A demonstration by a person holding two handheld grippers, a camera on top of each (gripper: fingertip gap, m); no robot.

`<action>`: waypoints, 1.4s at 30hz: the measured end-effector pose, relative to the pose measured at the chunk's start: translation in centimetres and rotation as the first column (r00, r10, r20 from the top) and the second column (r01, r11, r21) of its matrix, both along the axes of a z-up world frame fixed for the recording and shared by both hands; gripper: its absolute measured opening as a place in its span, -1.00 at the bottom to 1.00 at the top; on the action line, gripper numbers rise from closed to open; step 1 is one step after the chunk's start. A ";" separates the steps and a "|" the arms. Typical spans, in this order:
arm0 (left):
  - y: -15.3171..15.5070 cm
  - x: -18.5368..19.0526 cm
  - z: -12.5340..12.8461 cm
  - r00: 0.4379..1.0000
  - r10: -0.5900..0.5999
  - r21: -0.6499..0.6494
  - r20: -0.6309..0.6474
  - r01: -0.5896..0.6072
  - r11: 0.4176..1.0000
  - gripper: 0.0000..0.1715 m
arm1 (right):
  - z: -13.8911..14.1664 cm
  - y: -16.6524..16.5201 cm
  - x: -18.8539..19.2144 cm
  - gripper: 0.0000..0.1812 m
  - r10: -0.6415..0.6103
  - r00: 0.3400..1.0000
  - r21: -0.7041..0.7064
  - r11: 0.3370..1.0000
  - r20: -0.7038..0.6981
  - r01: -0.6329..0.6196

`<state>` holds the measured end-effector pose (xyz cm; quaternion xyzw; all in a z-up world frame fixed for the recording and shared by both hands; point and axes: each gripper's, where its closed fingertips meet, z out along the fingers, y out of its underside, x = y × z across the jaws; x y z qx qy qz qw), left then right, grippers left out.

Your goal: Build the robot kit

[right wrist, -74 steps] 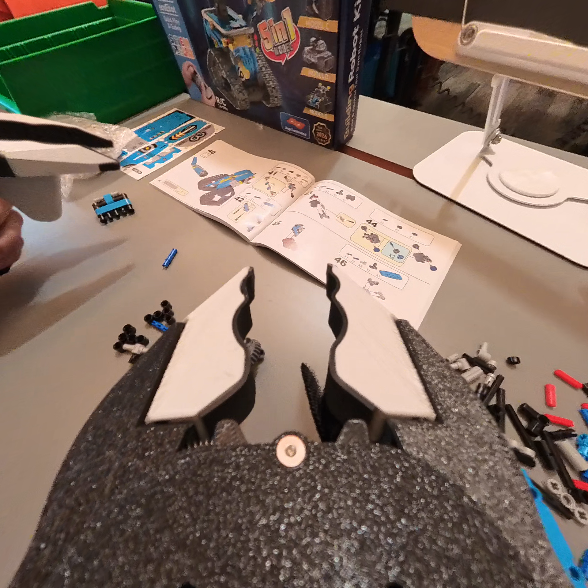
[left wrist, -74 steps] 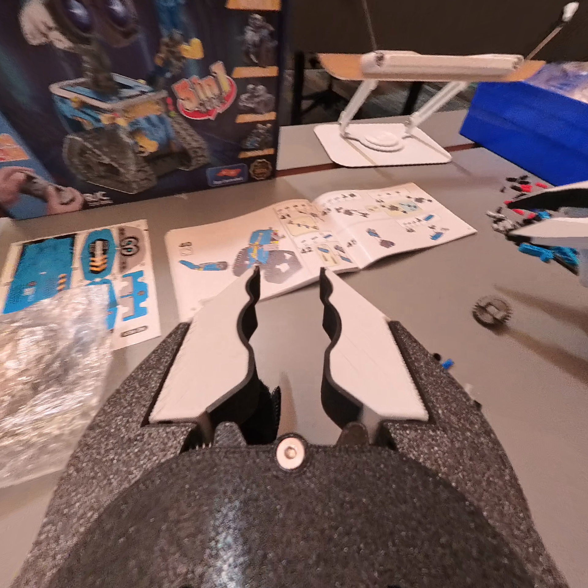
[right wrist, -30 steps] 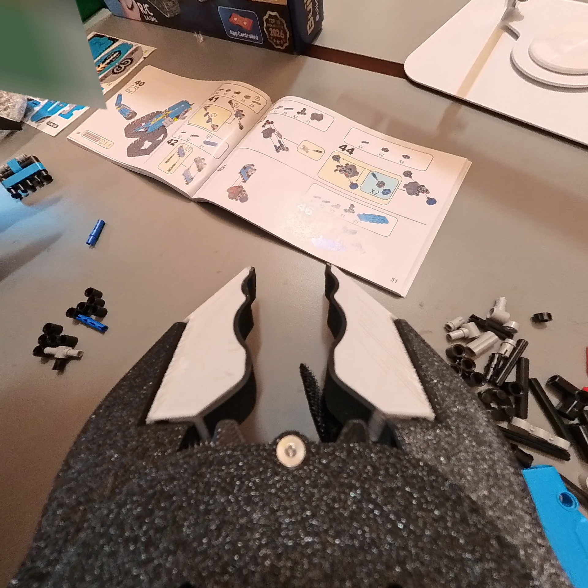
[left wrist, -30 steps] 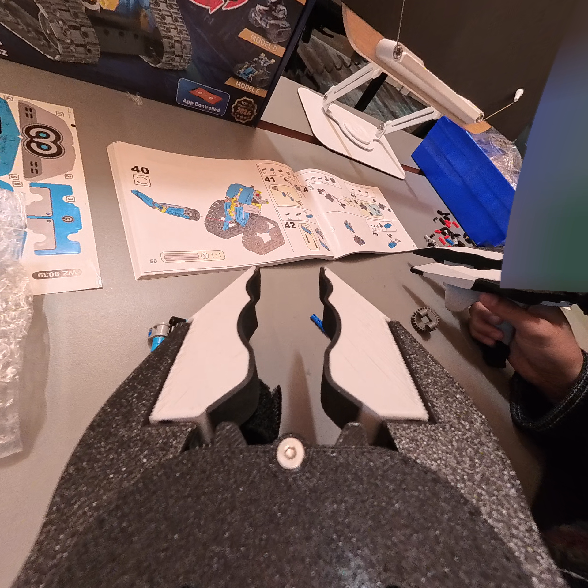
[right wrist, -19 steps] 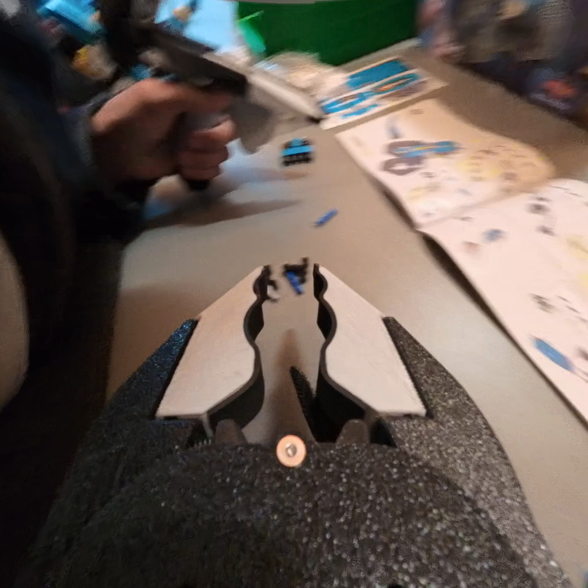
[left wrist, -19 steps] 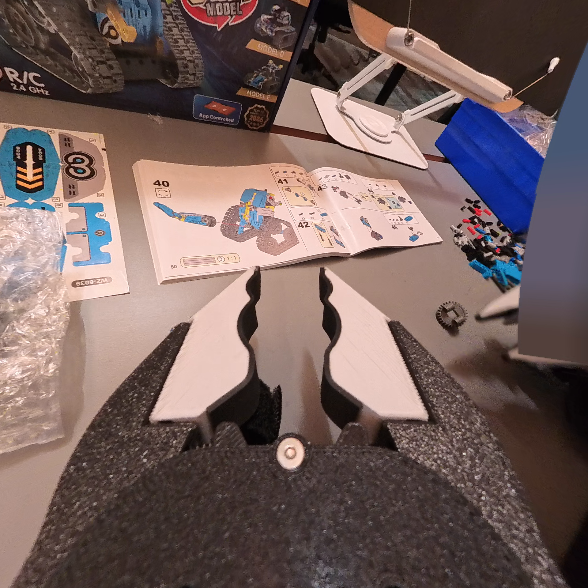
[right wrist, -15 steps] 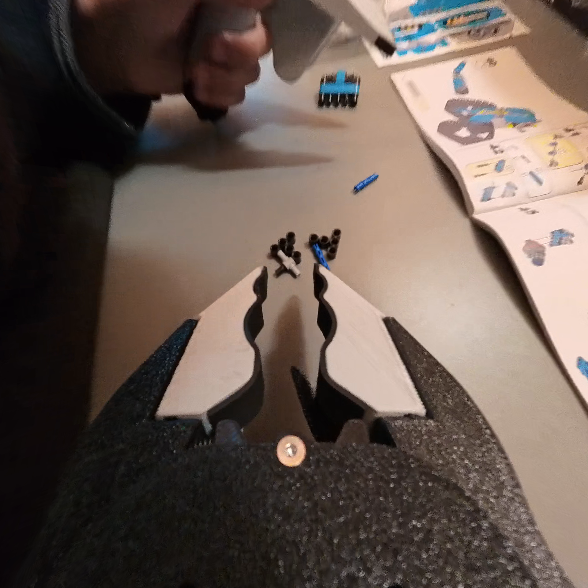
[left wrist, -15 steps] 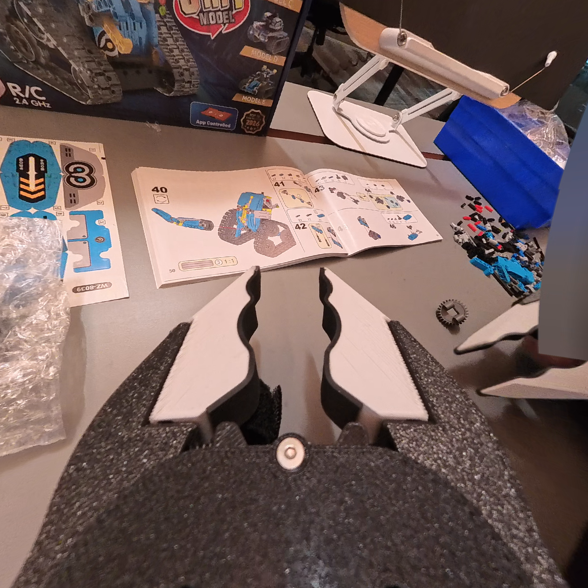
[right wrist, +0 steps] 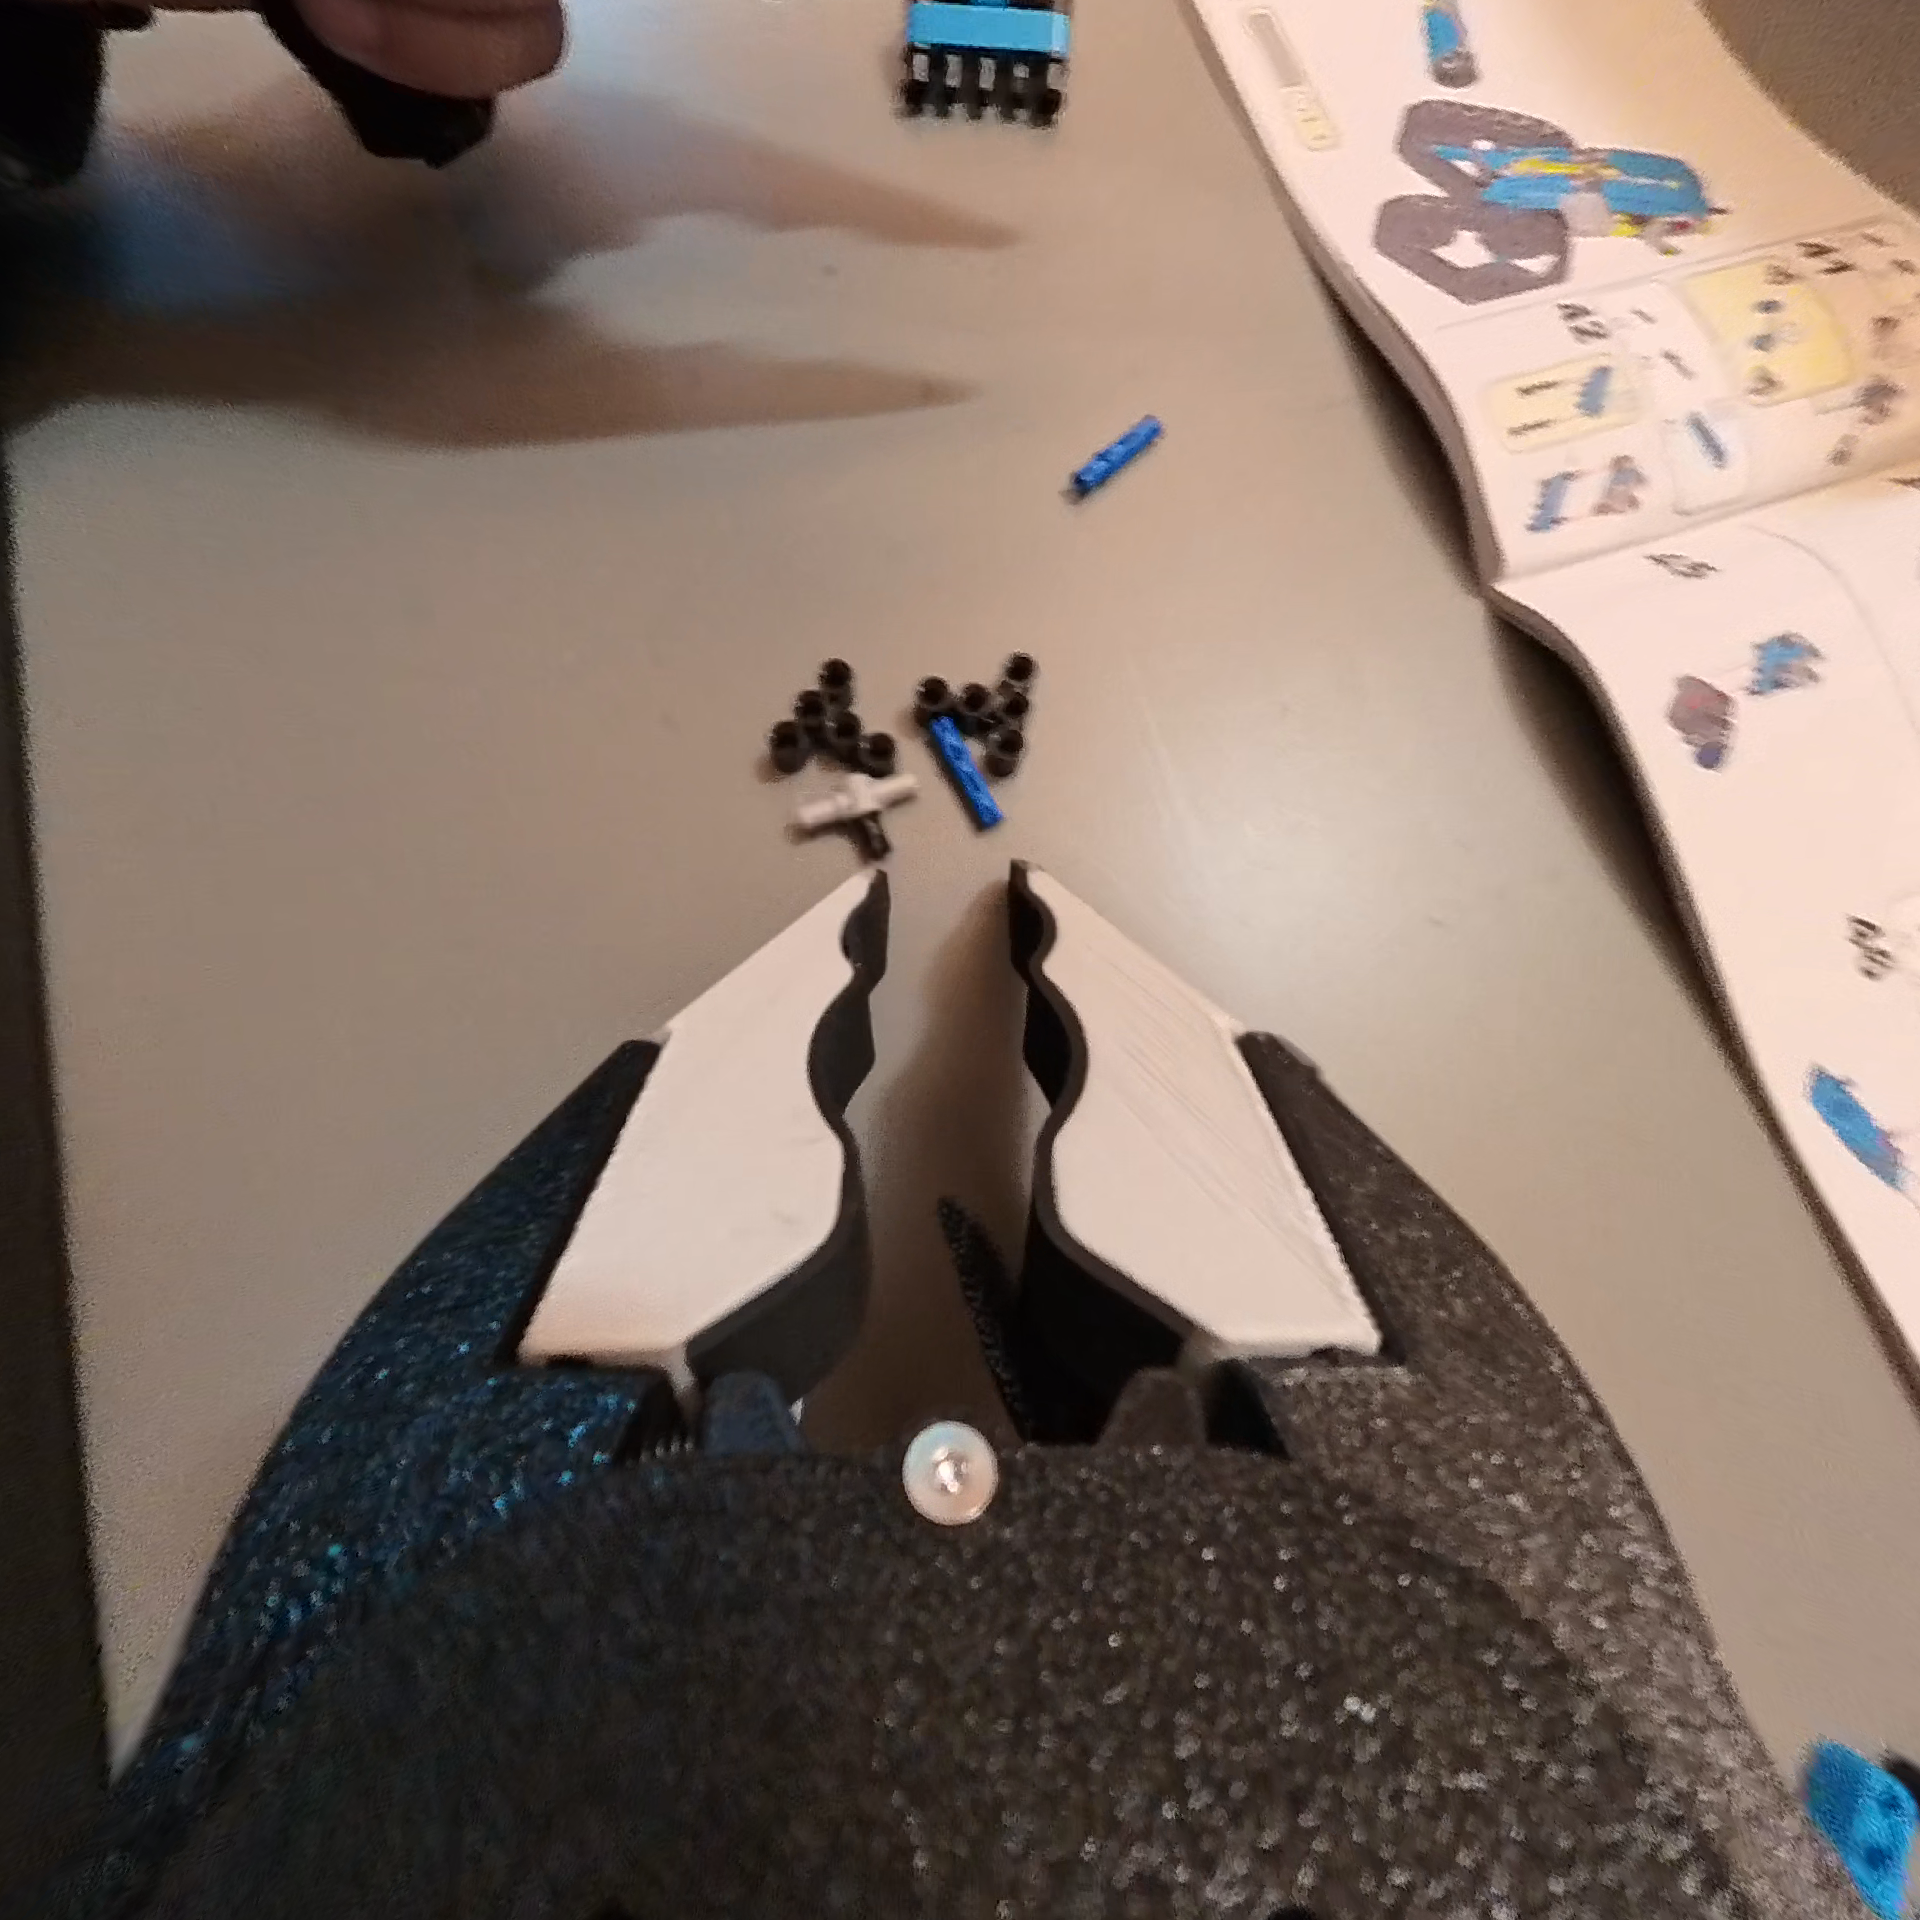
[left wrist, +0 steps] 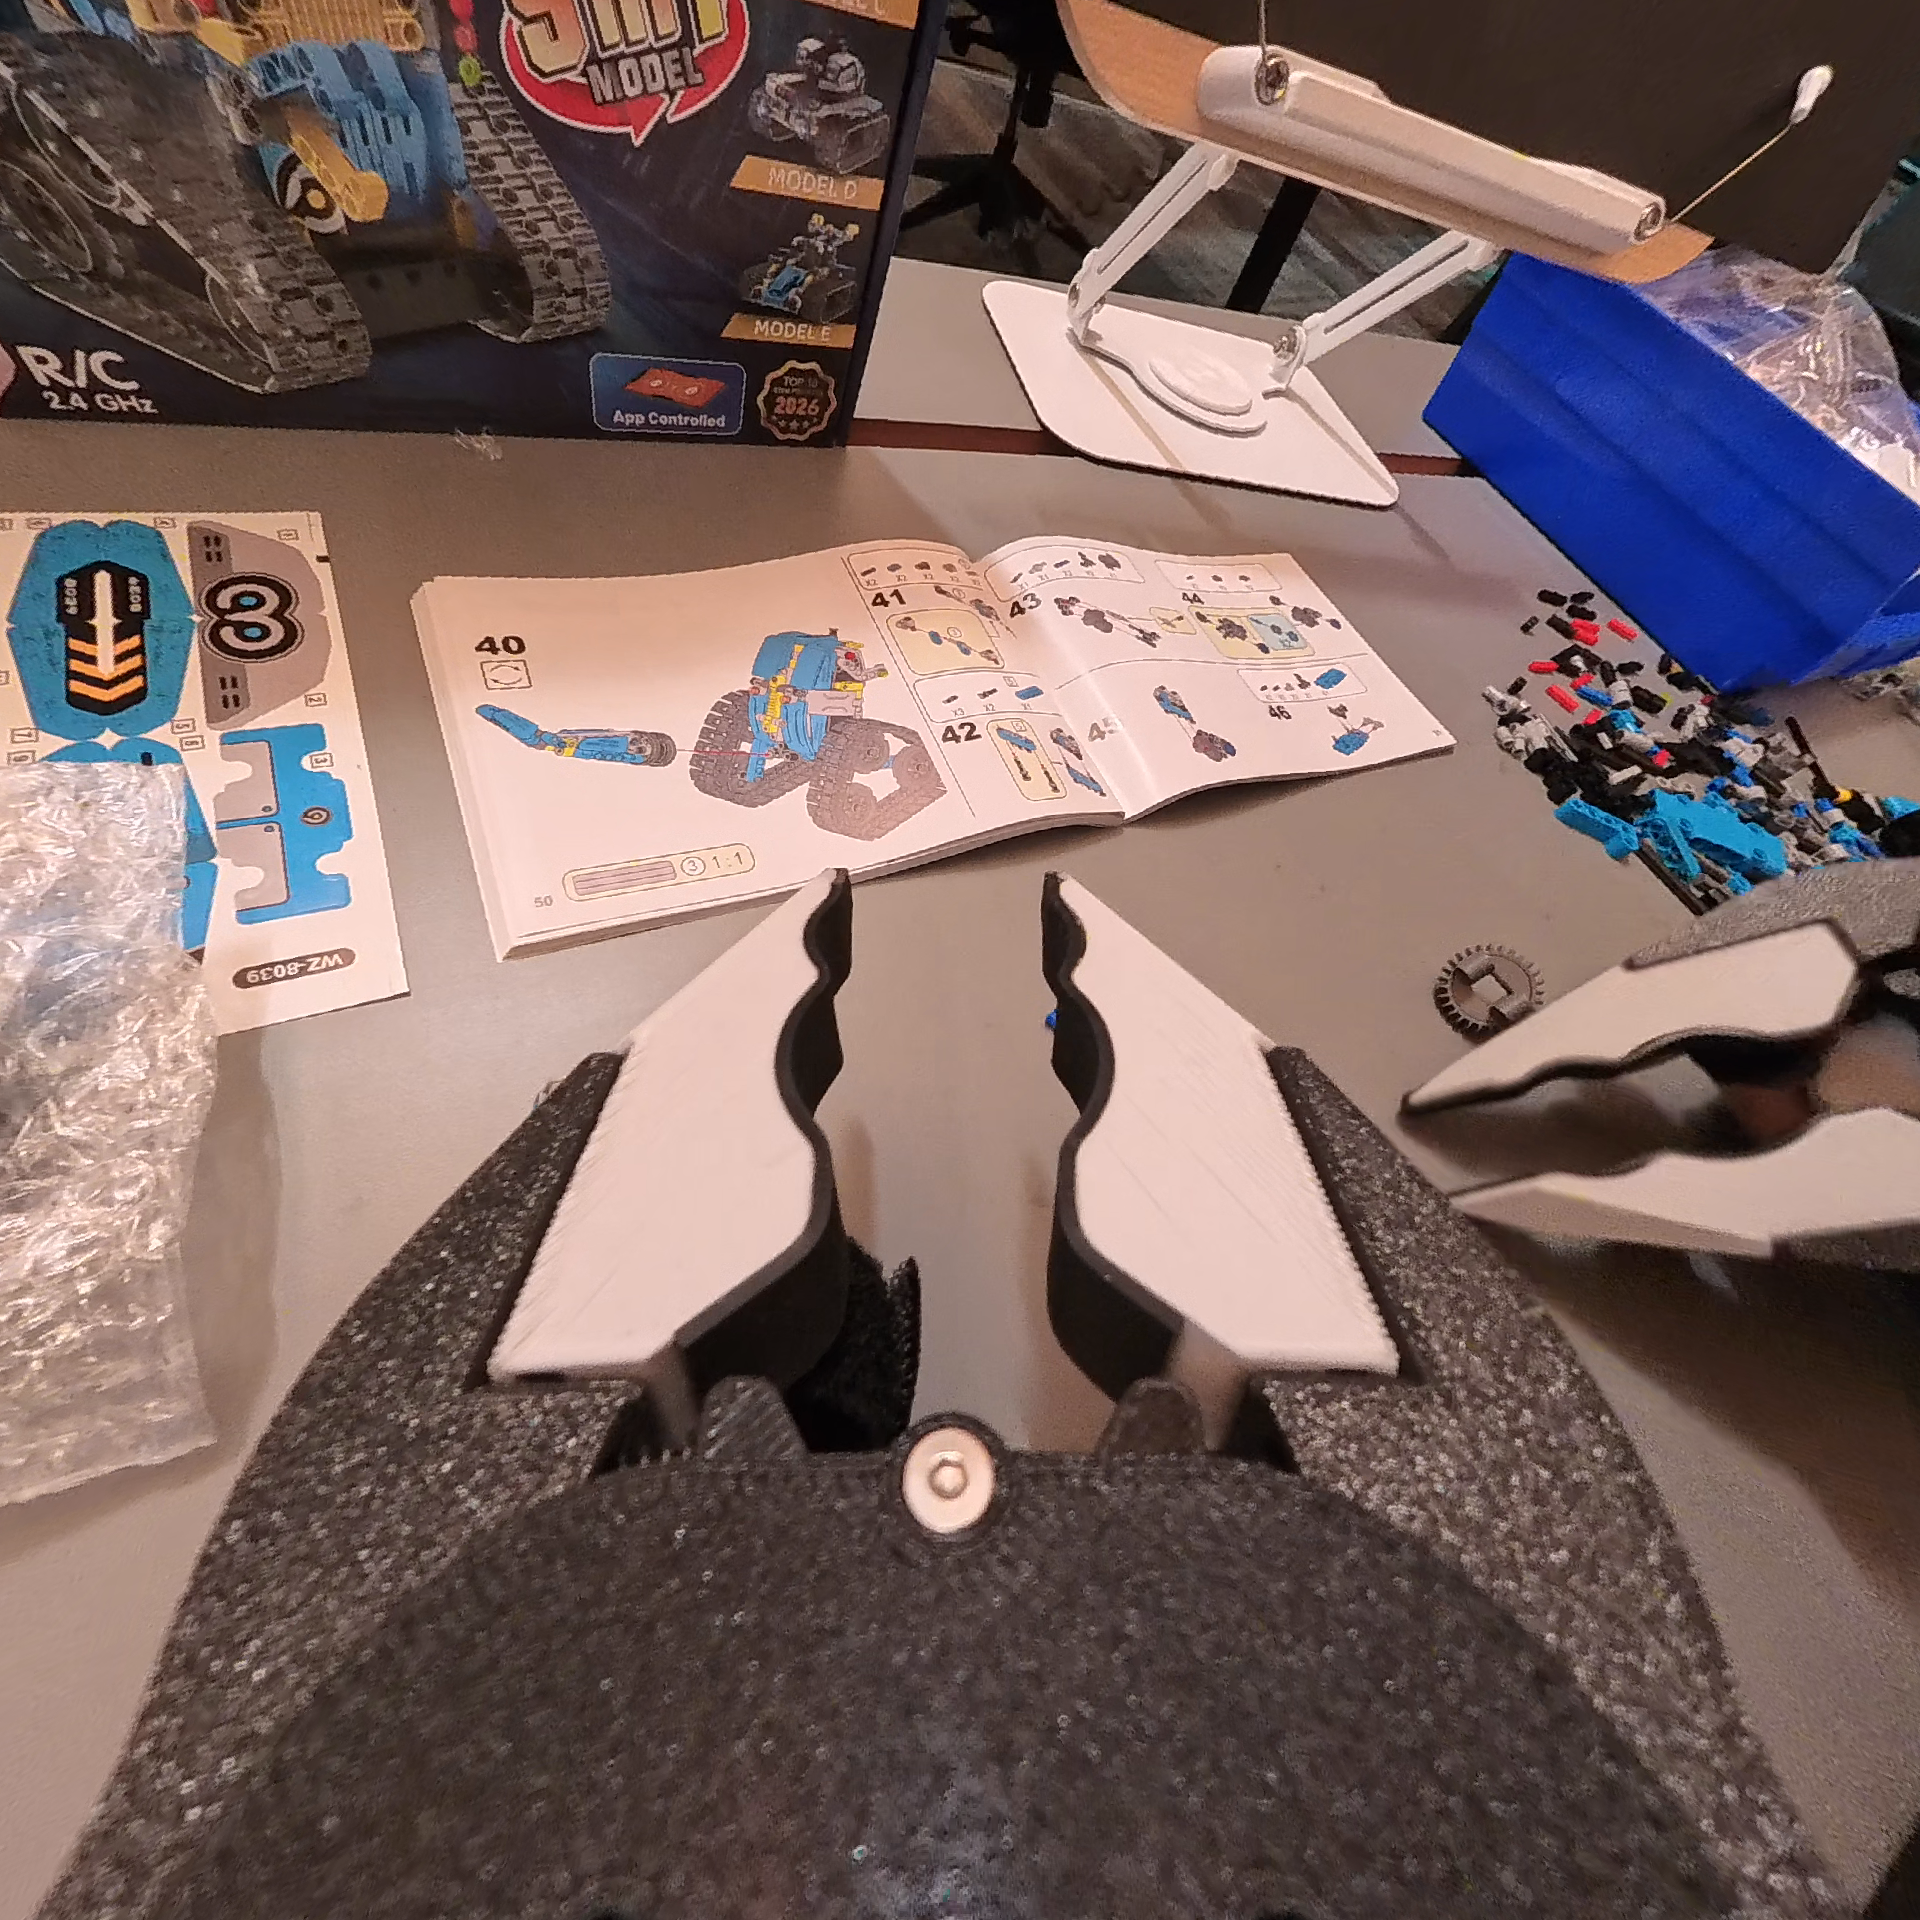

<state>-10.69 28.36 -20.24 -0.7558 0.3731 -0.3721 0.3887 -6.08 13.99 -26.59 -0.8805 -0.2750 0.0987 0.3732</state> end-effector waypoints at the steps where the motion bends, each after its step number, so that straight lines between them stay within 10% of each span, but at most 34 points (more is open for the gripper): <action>1: 0.0 0.0 0.0 1.000 0.000 0.001 0.000 0.000 1.000 -0.57 | 0.1 0.1 0.5 -0.74 -0.020 1.000 0.005 1.000 0.002 0.020; 19: -0.2 0.1 0.1 1.000 -0.008 0.005 -0.002 0.008 1.000 -0.57 | -0.1 -0.2 -2.5 -0.82 0.063 0.998 -0.006 0.998 -0.031 -0.063; 29: -0.4 0.2 -0.2 1.000 -0.021 0.001 -0.014 0.021 1.000 -0.57 | 2.4 0.5 2.7 -0.82 0.008 0.999 -0.009 1.000 -0.052 -0.009; 42: -0.5 0.1 -0.3 0.999 -0.031 -0.022 -0.008 0.031 0.999 -0.58 | -0.3 4.5 3.8 -0.81 0.292 0.953 -0.201 0.941 0.078 -0.272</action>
